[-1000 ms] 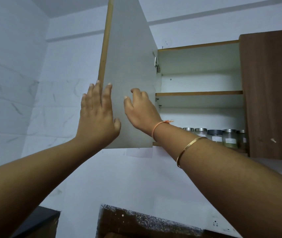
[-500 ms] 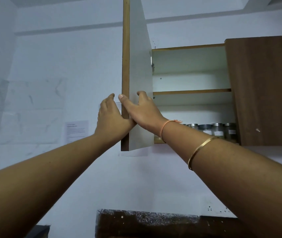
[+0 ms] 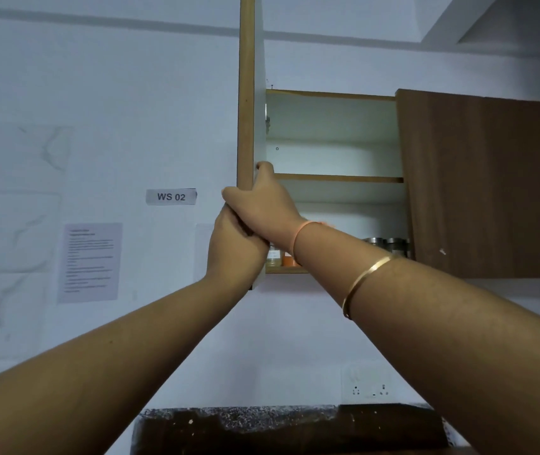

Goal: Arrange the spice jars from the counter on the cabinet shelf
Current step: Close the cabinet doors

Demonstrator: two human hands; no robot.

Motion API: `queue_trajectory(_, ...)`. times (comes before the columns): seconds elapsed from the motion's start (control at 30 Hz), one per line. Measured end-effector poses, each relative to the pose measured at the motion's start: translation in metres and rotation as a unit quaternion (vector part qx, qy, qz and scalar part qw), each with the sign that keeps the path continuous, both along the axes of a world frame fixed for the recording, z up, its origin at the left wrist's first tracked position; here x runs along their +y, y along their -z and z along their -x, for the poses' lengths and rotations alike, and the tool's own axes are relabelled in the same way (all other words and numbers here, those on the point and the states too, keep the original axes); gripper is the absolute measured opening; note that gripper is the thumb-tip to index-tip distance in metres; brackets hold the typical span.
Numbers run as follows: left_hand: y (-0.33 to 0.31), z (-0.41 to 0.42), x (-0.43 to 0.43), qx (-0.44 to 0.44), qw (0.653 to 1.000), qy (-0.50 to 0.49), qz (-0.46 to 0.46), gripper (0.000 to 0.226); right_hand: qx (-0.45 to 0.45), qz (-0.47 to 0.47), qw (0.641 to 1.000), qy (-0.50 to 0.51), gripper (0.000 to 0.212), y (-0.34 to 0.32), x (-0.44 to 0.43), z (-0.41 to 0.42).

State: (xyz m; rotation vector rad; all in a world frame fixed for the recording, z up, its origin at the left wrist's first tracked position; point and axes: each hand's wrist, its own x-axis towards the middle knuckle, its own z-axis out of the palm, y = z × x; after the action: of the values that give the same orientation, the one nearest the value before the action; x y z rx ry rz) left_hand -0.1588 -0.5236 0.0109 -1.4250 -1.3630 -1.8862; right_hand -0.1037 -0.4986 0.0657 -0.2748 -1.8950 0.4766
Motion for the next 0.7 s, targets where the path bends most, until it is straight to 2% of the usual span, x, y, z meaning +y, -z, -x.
queue_trajectory(0.2,0.001,-0.027,0.015,-0.002,0.998,0.058,-0.003,0.022,0.034,-0.014,0.999,0.007,0.019,0.003,0.021,-0.022)
queue_trajectory(0.37,-0.001,-0.06,0.041,0.0,0.997,0.071,-0.009,0.02,0.053,0.005,0.999,0.006,0.021,0.003,0.038,-0.049)
queue_trajectory(0.53,-0.001,-0.09,0.069,0.004,0.997,0.068,0.046,0.063,0.053,0.03,0.998,-0.022,0.01,0.002,0.063,-0.084)
queue_trajectory(0.7,0.003,-0.124,0.094,0.046,0.995,0.024,0.08,0.085,0.041,0.075,0.995,-0.048,0.009,0.0,0.089,-0.126)
